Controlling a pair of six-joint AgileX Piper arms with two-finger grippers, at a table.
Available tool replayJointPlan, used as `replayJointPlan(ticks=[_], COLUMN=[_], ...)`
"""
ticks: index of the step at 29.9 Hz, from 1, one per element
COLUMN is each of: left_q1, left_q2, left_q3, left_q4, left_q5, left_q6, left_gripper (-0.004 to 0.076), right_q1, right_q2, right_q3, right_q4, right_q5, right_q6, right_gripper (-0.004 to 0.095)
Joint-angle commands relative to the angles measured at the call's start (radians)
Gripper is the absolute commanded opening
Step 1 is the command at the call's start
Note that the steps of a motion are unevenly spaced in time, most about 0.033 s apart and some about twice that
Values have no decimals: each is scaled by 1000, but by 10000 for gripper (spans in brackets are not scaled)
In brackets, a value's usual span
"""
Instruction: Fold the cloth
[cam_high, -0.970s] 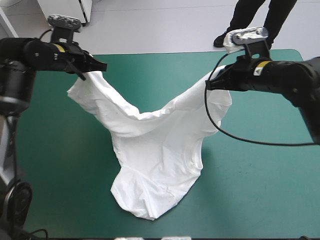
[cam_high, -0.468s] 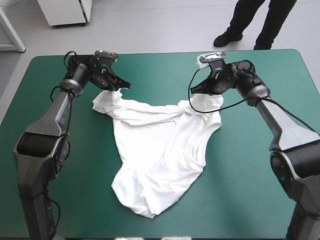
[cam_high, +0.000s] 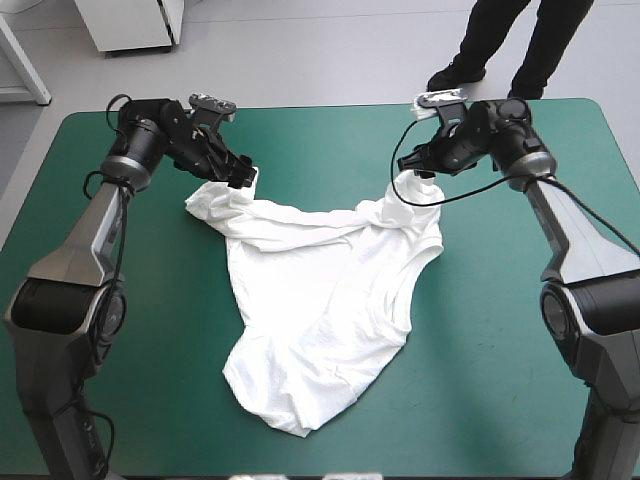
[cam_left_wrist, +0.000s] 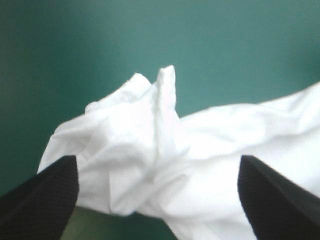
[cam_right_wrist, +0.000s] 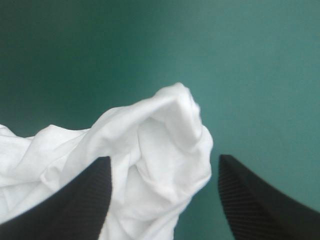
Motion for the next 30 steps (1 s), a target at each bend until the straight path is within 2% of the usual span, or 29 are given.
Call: replayJointPlan(ticks=[1,4,7,10,15,22,30], left_q1=[-8,-50,-147,-278,-516,-786,-860], left_q2=[-197,-331,-465,-590,-698,-668,-573], left_q3=[-27,12,108,248,463,656,757], left_q4=[-102,-169,-134,-70,-4,115,57], left_q5=[71,110,135,131,131,74,-96], left_q6=[88,173,205,184,112,62,70], left_gripper=[663,639,634,634,633,633,634], right_q1=[-49,-74,-81,-81,-81,-79,-79], right_q2=[-123,-198,-292,-390,-566,-758,-814], right_q3=[-50,-48,-33,15,154,388,472], right_q4=[47,41,27,0,-56,-139,-167], right_q5=[46,79,89,103,98,92,92], right_q6=[-9,-9,-11,-11,-7,11,27], right_gripper=[761,738,737,736,736,736,723])
